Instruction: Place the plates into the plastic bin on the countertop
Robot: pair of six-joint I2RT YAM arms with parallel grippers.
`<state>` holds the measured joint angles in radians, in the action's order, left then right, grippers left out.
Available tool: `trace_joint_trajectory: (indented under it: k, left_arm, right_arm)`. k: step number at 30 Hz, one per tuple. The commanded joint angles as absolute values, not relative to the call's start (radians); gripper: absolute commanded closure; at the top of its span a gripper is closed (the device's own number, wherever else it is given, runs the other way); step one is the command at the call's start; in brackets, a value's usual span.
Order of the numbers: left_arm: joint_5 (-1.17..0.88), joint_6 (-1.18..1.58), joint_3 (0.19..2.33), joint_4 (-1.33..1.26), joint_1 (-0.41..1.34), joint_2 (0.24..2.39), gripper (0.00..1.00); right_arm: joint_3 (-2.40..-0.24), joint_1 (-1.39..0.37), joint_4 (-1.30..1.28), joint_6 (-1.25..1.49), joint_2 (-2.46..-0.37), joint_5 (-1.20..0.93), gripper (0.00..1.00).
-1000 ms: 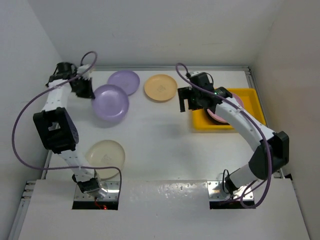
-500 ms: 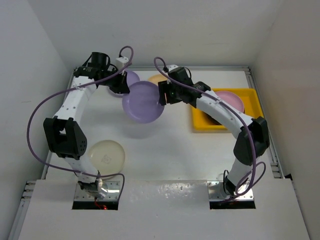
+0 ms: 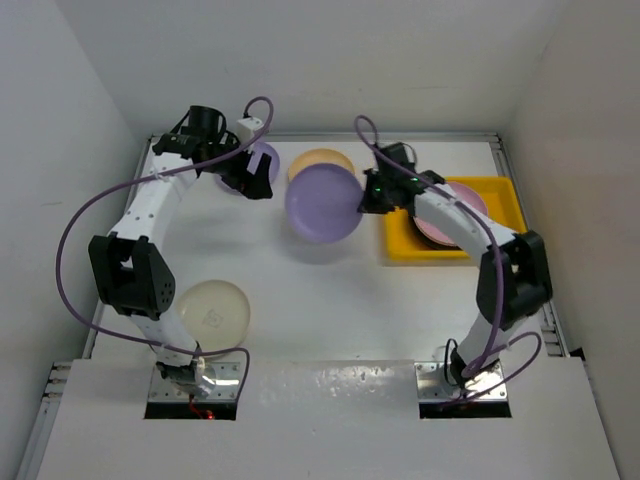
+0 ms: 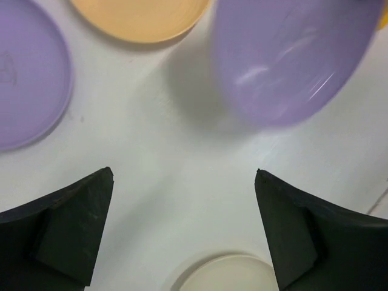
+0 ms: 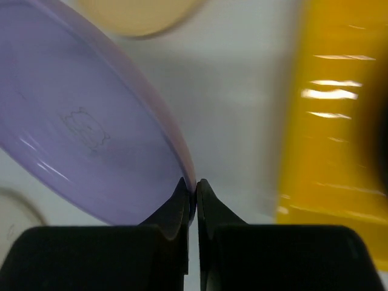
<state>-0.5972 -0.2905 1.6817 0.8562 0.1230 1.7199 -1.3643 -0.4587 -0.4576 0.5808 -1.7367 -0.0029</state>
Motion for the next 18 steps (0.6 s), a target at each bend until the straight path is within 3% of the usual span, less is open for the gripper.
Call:
trace_joint_trajectory:
  k: [1,8,14,16,18]
  left_arm:
    - [-0.465,-0.33,1.677,0.87,0.084,1.686,0.0]
    - [-0.273,-0.403,1.518,0.879,-0.041,1.684,0.0]
    - [-0.207,-0.509,1.367,0.879,-0.114,1.707,0.01]
    - [-0.184,-0.532,1.313,0.879,-0.138,1.72,0.01]
    - [-0.17,-0.564,1.278,0.879,-0.153,1.729,0.03]
  right_arm:
    - [-1.258,-0.243,-0.479,0.652,-1.548,0.057,1.0]
    - [-1.057,0.265,-0.525,0.678,-1.405,-0.047,1.0]
    - [-1.167,0.393,-0.557,0.611,-1.575,-0.129,1.0]
    - [-1.195,0.397,-0.575,0.607,-1.611,-0.158,0.97]
    - [-1.249,0.396,-0.607,0.603,-1.672,-0.156,0.88]
